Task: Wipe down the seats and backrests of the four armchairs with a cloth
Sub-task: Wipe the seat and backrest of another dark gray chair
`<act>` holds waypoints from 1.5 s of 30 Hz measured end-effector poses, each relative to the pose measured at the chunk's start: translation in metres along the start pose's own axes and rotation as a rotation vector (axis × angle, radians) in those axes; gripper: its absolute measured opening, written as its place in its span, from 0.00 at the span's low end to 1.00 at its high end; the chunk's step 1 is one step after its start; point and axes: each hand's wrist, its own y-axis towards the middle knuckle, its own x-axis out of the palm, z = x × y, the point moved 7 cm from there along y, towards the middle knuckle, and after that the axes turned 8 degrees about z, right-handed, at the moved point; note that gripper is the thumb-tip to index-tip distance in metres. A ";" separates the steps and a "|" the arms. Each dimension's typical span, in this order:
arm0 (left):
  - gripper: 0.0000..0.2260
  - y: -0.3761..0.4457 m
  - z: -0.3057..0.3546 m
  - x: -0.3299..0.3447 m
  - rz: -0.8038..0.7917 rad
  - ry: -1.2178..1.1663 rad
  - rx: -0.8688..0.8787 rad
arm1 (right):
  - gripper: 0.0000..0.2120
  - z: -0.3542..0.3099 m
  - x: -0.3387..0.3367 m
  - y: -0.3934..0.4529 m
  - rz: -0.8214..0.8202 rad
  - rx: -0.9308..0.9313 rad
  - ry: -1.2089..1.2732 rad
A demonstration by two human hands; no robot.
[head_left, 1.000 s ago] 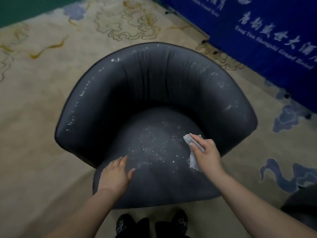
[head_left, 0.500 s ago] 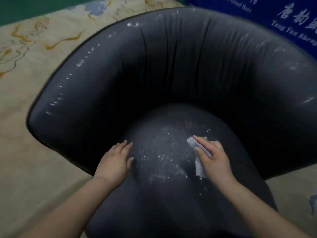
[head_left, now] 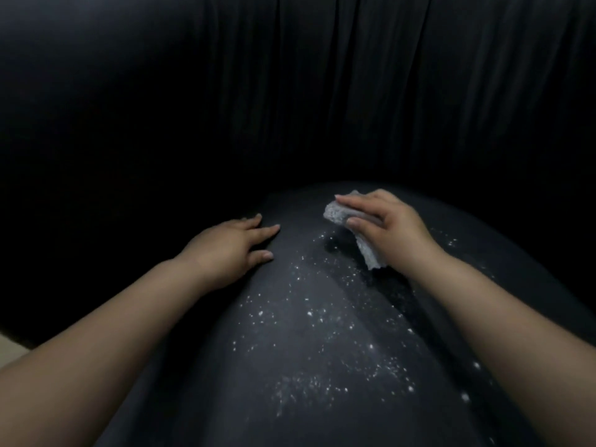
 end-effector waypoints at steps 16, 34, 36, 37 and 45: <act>0.24 0.004 0.001 0.002 -0.007 -0.051 -0.005 | 0.17 -0.005 0.045 0.019 -0.121 -0.200 -0.248; 0.25 0.040 0.040 0.001 0.003 -0.142 0.042 | 0.21 0.023 0.013 -0.014 -0.266 -0.021 -0.163; 0.26 0.053 0.048 0.000 -0.007 -0.152 0.053 | 0.23 0.015 0.011 -0.029 -0.394 -0.051 -0.111; 0.27 0.060 0.053 -0.002 -0.013 -0.154 0.062 | 0.24 0.015 0.004 -0.025 -0.370 -0.071 -0.124; 0.28 0.089 0.084 0.014 -0.194 -0.003 0.176 | 0.23 0.068 -0.037 0.027 -0.107 0.039 -0.389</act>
